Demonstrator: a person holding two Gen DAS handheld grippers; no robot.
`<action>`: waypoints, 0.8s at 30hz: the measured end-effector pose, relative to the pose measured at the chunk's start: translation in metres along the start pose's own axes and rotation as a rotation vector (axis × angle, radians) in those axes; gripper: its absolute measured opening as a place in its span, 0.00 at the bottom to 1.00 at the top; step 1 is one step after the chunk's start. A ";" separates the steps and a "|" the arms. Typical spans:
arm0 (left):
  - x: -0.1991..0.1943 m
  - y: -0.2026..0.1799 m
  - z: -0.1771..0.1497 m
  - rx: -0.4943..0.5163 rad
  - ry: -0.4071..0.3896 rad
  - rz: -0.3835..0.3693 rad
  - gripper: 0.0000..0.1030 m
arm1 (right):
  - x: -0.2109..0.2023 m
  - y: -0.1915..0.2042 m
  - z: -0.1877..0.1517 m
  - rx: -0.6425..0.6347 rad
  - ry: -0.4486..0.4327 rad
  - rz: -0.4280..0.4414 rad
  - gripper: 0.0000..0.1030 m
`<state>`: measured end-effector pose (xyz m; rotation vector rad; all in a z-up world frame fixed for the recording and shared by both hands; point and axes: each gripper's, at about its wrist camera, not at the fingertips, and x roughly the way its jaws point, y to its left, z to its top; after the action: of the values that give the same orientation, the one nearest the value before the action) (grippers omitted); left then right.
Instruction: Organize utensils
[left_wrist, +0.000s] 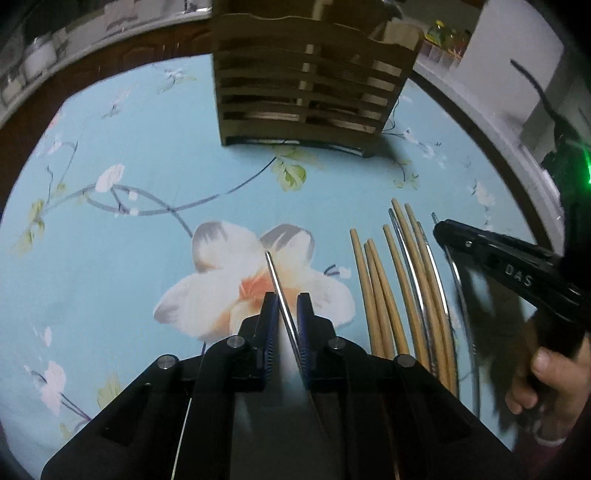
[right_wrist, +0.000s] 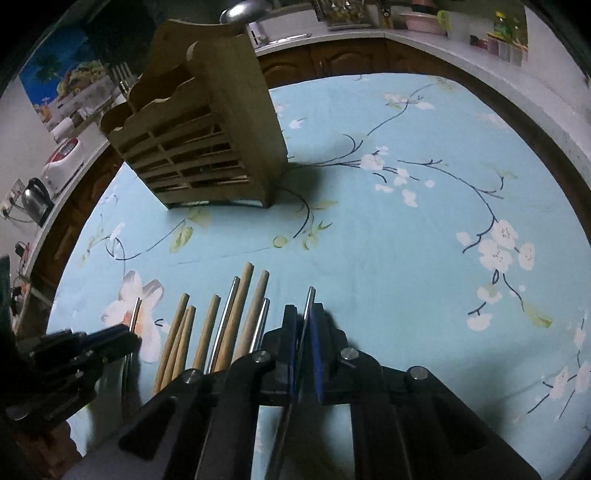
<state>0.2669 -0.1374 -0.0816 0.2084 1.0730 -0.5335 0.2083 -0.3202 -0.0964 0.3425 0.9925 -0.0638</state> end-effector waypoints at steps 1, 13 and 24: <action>0.001 -0.003 0.001 0.017 -0.005 0.015 0.06 | 0.000 0.000 0.000 0.001 -0.003 0.001 0.08; -0.072 0.010 -0.015 -0.040 -0.143 -0.112 0.04 | -0.075 0.010 -0.016 0.040 -0.139 0.134 0.04; -0.173 0.029 -0.035 -0.079 -0.338 -0.196 0.04 | -0.173 0.035 -0.021 -0.013 -0.329 0.197 0.04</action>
<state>0.1909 -0.0438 0.0502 -0.0568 0.7859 -0.6743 0.1032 -0.2986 0.0452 0.4018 0.6300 0.0638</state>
